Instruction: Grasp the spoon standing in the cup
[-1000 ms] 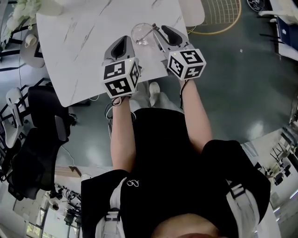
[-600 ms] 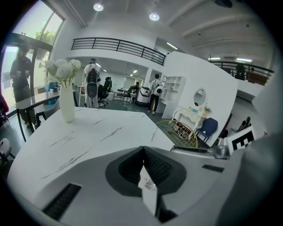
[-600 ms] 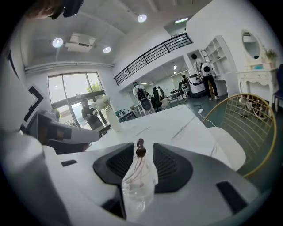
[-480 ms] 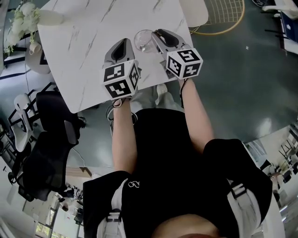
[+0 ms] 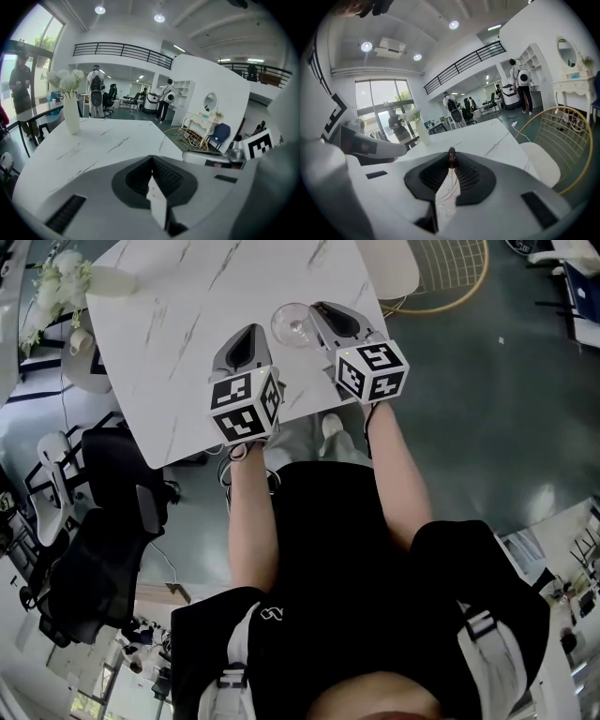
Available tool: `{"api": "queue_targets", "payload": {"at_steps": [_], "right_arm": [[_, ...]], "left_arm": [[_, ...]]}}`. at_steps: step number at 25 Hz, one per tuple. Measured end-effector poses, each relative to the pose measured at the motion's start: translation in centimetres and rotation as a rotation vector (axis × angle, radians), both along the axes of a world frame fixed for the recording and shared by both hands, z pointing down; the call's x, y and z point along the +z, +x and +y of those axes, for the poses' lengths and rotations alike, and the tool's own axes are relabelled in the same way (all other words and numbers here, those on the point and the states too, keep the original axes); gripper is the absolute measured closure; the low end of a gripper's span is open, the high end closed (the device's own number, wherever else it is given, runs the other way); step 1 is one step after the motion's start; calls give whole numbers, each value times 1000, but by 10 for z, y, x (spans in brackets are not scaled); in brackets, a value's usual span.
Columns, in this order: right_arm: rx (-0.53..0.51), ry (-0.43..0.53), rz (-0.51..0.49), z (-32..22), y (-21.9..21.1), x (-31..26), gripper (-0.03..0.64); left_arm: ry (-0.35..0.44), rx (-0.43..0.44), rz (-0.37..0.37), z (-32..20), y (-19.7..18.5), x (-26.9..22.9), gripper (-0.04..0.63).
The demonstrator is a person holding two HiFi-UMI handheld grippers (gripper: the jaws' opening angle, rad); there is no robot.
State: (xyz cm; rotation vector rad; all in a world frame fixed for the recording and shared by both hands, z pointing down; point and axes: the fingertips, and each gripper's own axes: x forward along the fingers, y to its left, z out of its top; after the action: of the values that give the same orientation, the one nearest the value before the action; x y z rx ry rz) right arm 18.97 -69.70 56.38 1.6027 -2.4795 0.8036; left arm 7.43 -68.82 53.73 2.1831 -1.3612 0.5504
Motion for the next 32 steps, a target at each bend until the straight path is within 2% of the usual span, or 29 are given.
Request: {"api": "queue_targets", "payload": {"at_steps": [10,16,26,32], "right_arm": [[-20,160,-5,22,7,-73,572],[-75,261,31,46,6,-115,572],[-110,410,102,107,17,-181,572],[-78,454,144,127,37,-202,572]], "left_arm": [[76,-29,11,36,1,-34,578],[172,-67,30,58,-1,-68,578],[345,-164,81,104,0,-125,578],[407,-140,110,117,17,-150,578]]}}
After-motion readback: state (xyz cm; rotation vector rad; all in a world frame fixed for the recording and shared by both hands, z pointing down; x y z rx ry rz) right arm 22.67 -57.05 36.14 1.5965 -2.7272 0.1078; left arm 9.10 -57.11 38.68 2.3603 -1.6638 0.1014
